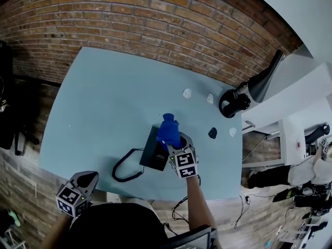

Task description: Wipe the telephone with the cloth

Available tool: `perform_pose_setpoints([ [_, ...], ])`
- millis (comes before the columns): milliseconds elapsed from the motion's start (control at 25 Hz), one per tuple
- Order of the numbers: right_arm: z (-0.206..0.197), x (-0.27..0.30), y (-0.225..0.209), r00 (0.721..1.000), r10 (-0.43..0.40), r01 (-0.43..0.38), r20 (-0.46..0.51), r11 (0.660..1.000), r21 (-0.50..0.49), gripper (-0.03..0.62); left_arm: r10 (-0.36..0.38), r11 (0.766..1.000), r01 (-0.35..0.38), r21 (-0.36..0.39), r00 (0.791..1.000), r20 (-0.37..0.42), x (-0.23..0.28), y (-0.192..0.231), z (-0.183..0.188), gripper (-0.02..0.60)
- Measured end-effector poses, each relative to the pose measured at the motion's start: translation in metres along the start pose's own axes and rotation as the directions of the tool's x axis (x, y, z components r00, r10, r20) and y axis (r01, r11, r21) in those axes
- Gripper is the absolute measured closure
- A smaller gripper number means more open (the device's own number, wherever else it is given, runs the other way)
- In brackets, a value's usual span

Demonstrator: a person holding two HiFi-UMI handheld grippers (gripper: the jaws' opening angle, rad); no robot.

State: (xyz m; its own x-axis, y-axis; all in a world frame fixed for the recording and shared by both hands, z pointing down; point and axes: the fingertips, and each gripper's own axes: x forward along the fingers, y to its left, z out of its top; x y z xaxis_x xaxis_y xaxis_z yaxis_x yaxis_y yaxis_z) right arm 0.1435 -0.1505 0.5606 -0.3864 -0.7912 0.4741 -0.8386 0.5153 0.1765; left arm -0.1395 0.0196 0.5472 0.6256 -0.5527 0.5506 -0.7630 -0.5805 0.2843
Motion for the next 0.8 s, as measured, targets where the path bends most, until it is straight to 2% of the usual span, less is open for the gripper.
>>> perform_pose_setpoints([
  [80, -0.011, 0.010, -0.003, 0.999, -0.033, 0.033, 0.001, 0.999, 0.026, 0.450, -0.003, 1.000, 0.003, 0.003, 1.000, -0.004, 0.000, -0.002, -0.001, 0.574],
  [160, -0.014, 0.011, -0.005, 0.997, -0.064, 0.062, 0.041, 0.996, 0.062, 0.450, -0.002, 1.000, 0.002, 0.008, 1.000, -0.007, 0.000, -0.003, -0.002, 0.574],
  [400, -0.012, 0.007, 0.005, 0.997, -0.038, 0.040, 0.073, 0.999, -0.014, 0.448, 0.004, 1.000, -0.004, 0.004, 1.000, -0.011, -0.003, 0.000, -0.003, 0.574],
  [800, -0.023, 0.000, 0.003, 0.991, -0.058, 0.043, 0.117, 0.992, 0.122, 0.447, -0.019, 0.999, 0.020, 0.028, 1.000, -0.024, 0.005, -0.009, -0.003, 0.574],
])
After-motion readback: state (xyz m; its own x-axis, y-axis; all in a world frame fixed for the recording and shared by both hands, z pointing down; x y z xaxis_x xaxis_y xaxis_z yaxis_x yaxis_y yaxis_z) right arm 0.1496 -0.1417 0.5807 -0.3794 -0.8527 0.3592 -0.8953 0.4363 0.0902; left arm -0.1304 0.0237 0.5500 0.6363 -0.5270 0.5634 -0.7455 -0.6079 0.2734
